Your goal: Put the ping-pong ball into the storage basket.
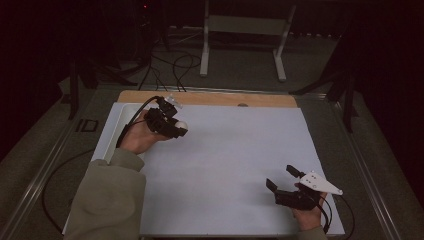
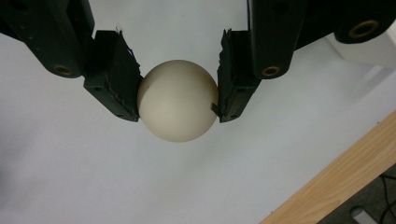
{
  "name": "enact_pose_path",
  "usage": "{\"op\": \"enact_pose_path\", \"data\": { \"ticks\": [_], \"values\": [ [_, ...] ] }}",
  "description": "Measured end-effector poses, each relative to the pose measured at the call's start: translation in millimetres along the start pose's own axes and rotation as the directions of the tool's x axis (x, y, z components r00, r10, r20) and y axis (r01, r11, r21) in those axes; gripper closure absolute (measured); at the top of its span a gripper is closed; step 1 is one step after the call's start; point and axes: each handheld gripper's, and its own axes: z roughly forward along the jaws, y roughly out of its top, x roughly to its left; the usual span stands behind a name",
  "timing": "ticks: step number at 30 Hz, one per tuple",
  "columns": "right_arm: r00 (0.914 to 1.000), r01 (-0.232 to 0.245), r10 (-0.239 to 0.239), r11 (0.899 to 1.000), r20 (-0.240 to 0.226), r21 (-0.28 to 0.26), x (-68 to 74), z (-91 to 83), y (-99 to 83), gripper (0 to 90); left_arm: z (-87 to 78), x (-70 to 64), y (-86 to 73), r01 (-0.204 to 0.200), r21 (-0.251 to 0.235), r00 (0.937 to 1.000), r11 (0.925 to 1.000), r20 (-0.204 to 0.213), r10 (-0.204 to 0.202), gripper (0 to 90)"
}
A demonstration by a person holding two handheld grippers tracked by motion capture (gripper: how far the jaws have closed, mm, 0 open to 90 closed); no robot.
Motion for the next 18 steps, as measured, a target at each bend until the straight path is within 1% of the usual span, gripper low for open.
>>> {"op": "enact_pose_path", "data": {
  "ticks": [9, 15, 18],
  "values": [
    [1.0000, 0.001, -0.001, 1.000, 0.000, -0.001, 0.1, 1.4, 0.4, 7.5, -7.6, 2.8, -2.9, -0.002, -0.034, 0.9998, 0.9994, -0.018, 0.001, 51.4],
    [0.9999, 0.013, -0.013, 1.000, -0.004, -0.005, -0.5, 2.4, 1.3, 7.5, -12.4, 5.9, -6.9, -0.003, -0.047, 0.9996, 0.9989, -0.028, 0.001, 51.4],
    [1.0000, 0.010, -0.010, 1.000, -0.002, -0.004, -0.7, 2.4, 1.7, 7.5, -14.8, 7.1, -9.1, -0.004, -0.051, 0.9995, 0.9987, -0.032, 0.003, 51.4]
  ]
}}
